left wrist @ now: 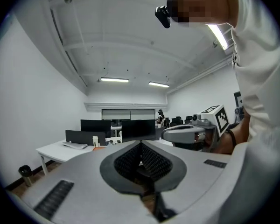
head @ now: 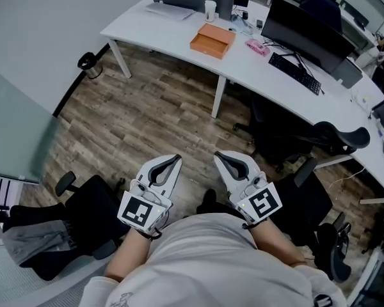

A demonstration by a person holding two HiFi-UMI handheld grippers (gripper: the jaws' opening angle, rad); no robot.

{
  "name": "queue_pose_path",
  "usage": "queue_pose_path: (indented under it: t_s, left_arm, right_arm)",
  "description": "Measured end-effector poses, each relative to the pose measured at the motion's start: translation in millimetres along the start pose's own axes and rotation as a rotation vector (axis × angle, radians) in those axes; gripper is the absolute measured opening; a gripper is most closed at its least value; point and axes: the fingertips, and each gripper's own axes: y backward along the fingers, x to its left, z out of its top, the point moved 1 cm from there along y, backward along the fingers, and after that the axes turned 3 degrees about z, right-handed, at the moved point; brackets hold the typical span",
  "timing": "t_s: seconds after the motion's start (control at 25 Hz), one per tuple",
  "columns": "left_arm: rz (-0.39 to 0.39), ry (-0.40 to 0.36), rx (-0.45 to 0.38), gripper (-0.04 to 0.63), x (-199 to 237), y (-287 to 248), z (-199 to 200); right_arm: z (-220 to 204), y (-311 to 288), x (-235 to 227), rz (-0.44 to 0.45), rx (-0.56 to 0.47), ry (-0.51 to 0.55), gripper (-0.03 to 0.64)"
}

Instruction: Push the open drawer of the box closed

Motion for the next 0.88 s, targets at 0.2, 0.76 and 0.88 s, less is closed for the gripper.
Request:
queue_pose_path:
  t_s: [0.2, 0.76, 0.88]
  left_arm:
    - [0.015, 0.010, -0.018, 0.000, 9.4, -66.0, 13.3]
    - [0.011, 0.016, -0.053, 0.000, 62.5, -137.0, 20.4]
    - [-0.002, 0.013, -0.054, 0.000, 81.3, -146.5, 21.8]
  right_arm:
    - [3.3, 3.7, -68.9, -0.005, -0.004, -0.004, 0.002]
    - [2.6, -48.7, -141.6, 0.003, -0.003, 0.006, 0.002]
    - [4.0, -63.8, -150.2, -0.008, -0.004, -0.009, 0.002]
